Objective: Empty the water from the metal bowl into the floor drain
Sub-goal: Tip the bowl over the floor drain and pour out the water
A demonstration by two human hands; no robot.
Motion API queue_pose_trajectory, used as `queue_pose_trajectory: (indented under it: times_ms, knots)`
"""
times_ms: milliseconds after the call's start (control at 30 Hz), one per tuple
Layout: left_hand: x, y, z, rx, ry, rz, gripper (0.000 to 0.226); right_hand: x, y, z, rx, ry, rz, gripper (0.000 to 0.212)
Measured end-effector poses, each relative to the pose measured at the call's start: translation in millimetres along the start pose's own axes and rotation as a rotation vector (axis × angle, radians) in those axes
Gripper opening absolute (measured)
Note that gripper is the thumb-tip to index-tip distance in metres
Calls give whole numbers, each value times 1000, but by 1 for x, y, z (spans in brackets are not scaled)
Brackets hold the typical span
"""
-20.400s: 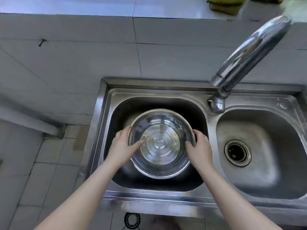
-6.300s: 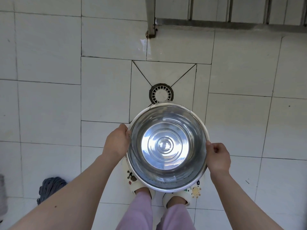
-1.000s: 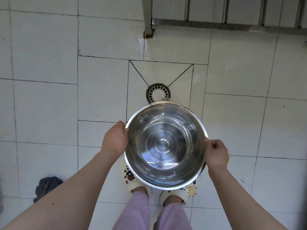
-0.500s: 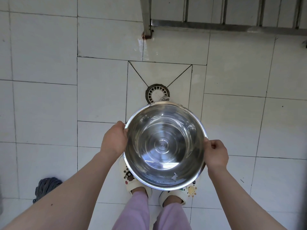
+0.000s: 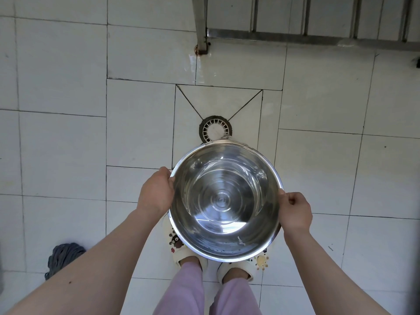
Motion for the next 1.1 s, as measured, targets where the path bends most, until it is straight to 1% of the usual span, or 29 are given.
queue_pose_trajectory:
  times_ms: [1100]
  knots:
    - [1,-2,0,-12,-15,-3,20,0,-1,-2,3,-13,-1,30]
Point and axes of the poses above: each hand's wrist, its own x-axis away from the middle knuckle, its own y-axis out of the palm, z = x × y, the point moved 10 cm from there along -x, towards the middle knuckle, and after that the axes turned 12 degrees about z, right-handed, at the moved point
